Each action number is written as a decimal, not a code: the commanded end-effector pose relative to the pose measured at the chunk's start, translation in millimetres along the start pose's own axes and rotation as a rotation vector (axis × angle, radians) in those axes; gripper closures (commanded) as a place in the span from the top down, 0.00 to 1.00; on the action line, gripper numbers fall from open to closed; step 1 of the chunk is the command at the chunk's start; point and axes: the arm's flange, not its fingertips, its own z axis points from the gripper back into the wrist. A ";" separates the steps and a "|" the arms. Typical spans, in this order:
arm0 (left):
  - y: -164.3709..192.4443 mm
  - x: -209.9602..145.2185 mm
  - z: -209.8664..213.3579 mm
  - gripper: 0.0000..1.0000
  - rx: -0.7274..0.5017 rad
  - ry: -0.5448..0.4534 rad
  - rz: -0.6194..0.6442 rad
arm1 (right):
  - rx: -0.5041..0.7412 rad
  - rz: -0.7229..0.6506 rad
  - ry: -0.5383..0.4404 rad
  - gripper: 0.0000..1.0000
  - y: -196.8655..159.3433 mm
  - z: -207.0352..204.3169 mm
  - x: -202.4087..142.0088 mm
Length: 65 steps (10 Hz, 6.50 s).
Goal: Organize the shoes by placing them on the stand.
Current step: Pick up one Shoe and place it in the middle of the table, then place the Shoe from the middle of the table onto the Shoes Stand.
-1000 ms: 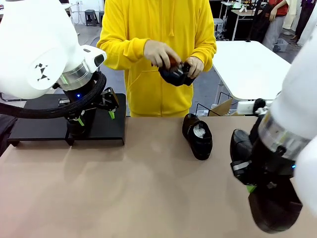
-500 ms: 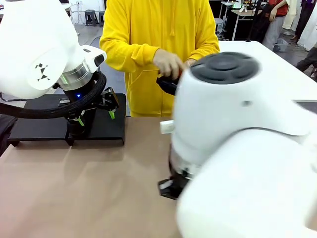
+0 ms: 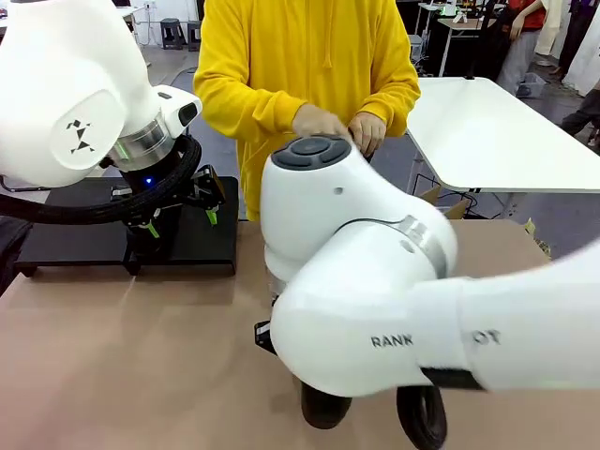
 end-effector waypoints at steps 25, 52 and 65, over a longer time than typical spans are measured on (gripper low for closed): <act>1.5 0.3 1.8 0.95 0.010 -0.003 0.001 | 0.003 -0.010 0.084 1.00 7.6 -25.6 16.4; -90.0 -141.8 -99.5 0.95 -0.010 0.233 -0.208 | 0.153 -0.137 -0.186 1.00 -336.9 36.3 58.9; -128.0 -149.3 -161.8 0.17 0.105 0.308 -0.152 | 0.153 -0.137 -0.186 1.00 -336.9 36.3 58.9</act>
